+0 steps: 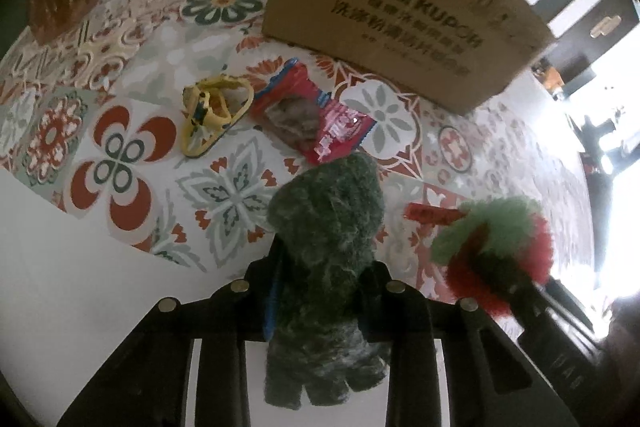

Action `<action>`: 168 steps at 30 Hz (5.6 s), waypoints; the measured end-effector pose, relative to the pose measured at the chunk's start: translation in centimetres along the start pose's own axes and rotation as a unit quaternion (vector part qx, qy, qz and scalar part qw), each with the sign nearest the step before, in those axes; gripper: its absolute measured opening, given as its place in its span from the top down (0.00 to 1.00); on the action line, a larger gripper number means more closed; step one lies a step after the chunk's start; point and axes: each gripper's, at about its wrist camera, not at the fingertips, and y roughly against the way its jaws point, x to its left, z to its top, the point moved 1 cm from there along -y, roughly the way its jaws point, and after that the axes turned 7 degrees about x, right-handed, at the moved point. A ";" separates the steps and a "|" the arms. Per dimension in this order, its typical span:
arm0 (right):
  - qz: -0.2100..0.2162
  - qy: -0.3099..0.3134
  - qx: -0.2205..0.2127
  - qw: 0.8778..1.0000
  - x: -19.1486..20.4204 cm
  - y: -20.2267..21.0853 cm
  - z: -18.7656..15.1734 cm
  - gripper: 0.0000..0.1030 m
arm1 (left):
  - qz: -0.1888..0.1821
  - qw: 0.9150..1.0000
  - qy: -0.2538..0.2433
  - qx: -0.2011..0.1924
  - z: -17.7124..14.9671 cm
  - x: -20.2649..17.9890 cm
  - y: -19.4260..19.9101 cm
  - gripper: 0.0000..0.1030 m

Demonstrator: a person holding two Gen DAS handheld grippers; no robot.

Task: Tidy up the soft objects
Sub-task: 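Lift the scrubber with left tool while right tool lifts the pompom, then lower scrubber and pompom into the cardboard box and open both tools, then move both tools back over the yellow hair tie and red snack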

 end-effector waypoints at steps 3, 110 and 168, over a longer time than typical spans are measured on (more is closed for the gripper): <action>-0.002 -0.001 -0.015 1.000 0.3 1.1 -0.5 0.61 | -0.003 1.000 -0.019 -0.021 -0.2 0.0 1.4 0.72; 0.009 0.025 0.019 0.999 3.1 -3.2 24.4 0.53 | 0.081 0.939 -0.322 -0.090 24.1 -10.5 2.4 0.38; -0.035 0.192 0.073 0.978 14.3 1.4 10.8 0.43 | 0.115 0.943 -0.312 -0.023 9.7 -1.6 12.4 0.24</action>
